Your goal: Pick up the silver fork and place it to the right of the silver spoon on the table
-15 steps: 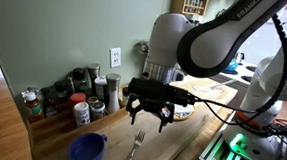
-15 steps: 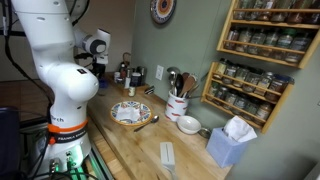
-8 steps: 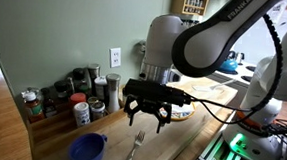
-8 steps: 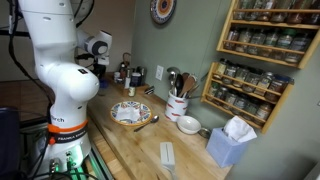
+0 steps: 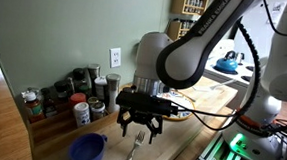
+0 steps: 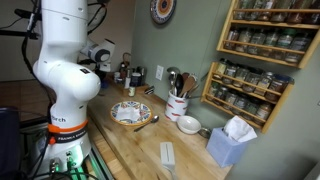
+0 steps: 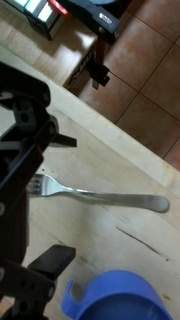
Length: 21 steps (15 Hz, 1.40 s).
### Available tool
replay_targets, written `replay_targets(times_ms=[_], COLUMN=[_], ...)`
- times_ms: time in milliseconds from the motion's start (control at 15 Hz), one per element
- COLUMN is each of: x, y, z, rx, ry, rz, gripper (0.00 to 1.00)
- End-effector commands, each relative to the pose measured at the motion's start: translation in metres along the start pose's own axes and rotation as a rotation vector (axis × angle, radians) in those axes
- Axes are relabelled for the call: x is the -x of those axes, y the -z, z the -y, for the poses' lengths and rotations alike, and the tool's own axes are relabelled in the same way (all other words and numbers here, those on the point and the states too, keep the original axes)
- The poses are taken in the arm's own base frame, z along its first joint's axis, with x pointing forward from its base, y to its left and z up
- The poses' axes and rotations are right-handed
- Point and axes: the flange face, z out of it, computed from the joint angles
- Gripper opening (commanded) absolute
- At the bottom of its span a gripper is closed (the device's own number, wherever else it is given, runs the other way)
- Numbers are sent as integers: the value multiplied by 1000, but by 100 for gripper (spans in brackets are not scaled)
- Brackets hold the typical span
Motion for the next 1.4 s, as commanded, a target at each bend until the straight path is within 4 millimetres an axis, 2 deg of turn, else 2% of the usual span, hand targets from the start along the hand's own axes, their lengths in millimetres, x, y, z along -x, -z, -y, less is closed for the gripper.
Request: replay_targets(times_ms=[0, 400, 467, 600, 733, 1200, 1333], x=[-5, -20, -21, -25, -30, -53, -58], y=[-28, -50, -52, -53, -52, -49, -50], z=[14, 24, 25, 25, 25, 23, 24], rx=[-14, -1, 0, 6, 0, -5, -1], ry=[19, 11, 8, -1, -12, -49, -47], rz=[41, 94, 106, 120, 130, 150, 148], gripper=[100, 99, 78, 70, 52, 0, 4])
